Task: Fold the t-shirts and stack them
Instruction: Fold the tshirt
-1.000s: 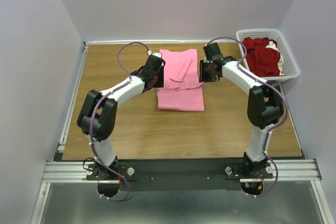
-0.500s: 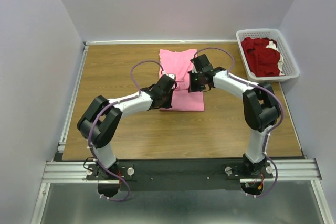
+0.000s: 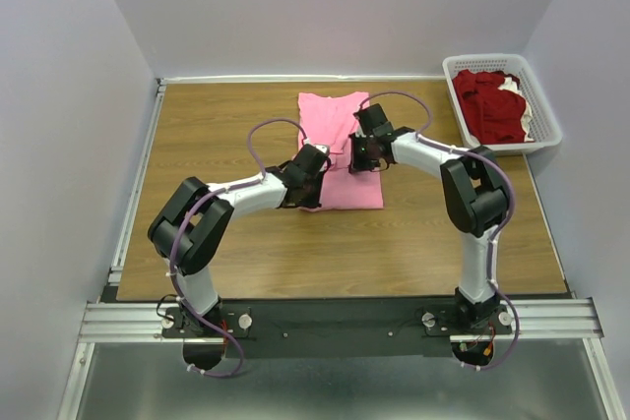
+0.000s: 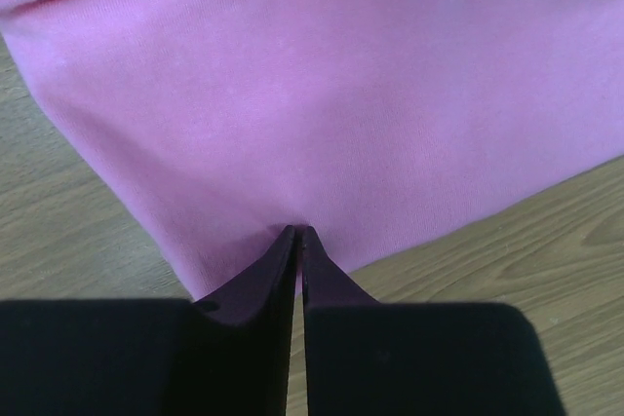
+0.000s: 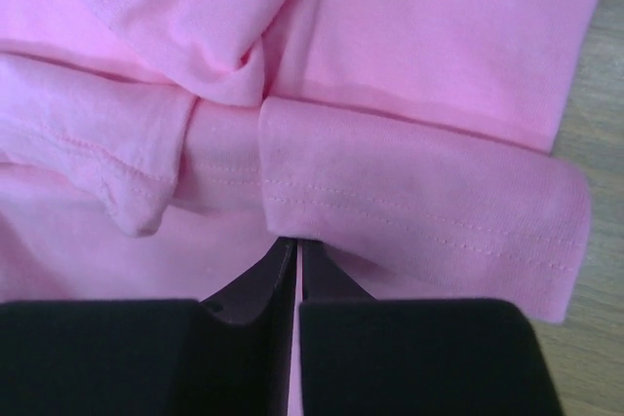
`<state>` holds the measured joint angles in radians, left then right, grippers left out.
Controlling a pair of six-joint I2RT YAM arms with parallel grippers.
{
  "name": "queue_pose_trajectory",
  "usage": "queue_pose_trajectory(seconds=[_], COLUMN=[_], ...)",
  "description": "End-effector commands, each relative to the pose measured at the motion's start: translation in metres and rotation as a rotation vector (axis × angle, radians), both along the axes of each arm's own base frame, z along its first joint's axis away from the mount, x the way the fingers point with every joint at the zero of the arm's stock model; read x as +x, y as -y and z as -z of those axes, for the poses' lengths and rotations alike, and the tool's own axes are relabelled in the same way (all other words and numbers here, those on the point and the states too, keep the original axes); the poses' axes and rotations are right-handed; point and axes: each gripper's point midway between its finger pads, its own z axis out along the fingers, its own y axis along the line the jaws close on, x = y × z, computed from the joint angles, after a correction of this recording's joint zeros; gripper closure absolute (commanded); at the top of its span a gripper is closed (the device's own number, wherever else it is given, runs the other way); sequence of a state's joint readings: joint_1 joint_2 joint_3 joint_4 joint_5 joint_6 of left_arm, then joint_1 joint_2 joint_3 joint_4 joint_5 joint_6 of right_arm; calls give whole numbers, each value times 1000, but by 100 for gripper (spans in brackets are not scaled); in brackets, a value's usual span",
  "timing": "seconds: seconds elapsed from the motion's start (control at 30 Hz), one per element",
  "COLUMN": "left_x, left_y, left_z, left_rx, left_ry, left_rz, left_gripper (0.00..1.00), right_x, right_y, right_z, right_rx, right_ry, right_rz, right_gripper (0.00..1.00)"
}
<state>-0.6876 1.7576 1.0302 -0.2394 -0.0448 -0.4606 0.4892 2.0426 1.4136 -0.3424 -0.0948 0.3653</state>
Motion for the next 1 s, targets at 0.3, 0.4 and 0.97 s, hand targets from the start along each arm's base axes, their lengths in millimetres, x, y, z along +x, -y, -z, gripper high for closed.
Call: queue_pose_trajectory(seconds=[0.3, 0.4, 0.97], left_x=[-37, -38, -40], left_y=[-13, -15, -13], left_z=[11, 4, -1], left_rx=[-10, -22, -57], left_ry=[-85, -71, -60], left_rz=[38, 24, 19], left_gripper=[88, 88, 88], right_x=[108, 117, -31], right_y=[8, -7, -77], right_z=[-38, -67, -25], right_rx=[-96, -30, 314], right_ry=[265, 315, 104], right_rz=[108, 65, -318], right_gripper=[87, 86, 83])
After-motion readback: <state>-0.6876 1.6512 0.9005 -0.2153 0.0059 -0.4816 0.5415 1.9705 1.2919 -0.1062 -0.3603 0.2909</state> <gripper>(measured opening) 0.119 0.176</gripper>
